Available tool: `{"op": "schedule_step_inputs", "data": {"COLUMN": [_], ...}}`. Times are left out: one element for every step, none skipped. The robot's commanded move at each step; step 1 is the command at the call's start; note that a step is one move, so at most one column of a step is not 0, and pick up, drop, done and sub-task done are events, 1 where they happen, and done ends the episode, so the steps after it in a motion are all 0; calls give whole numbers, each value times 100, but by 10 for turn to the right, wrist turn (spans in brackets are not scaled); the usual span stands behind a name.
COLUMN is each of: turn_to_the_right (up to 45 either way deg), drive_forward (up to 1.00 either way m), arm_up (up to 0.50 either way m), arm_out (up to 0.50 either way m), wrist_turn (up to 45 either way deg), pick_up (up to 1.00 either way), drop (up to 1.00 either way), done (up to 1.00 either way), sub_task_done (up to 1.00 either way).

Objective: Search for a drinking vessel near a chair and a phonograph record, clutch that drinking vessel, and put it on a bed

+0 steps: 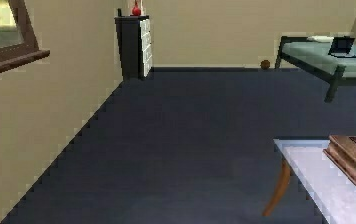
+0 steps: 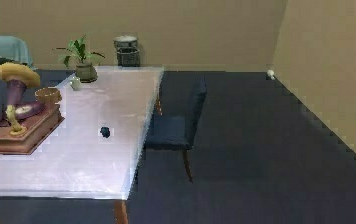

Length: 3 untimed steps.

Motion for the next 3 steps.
{"op": "schedule_step_inputs", "data": {"turn_to_the_right": [0, 0, 210], "drive_forward": [25, 100, 0], "arm_up": [0, 0, 0], "arm_out": [0, 0, 0], "wrist_turn": [0, 0, 0], "pick_up": [0, 0, 0], "drop": [0, 0, 0], "done": [0, 0, 0], "sub_task_done": [0, 0, 0]}}
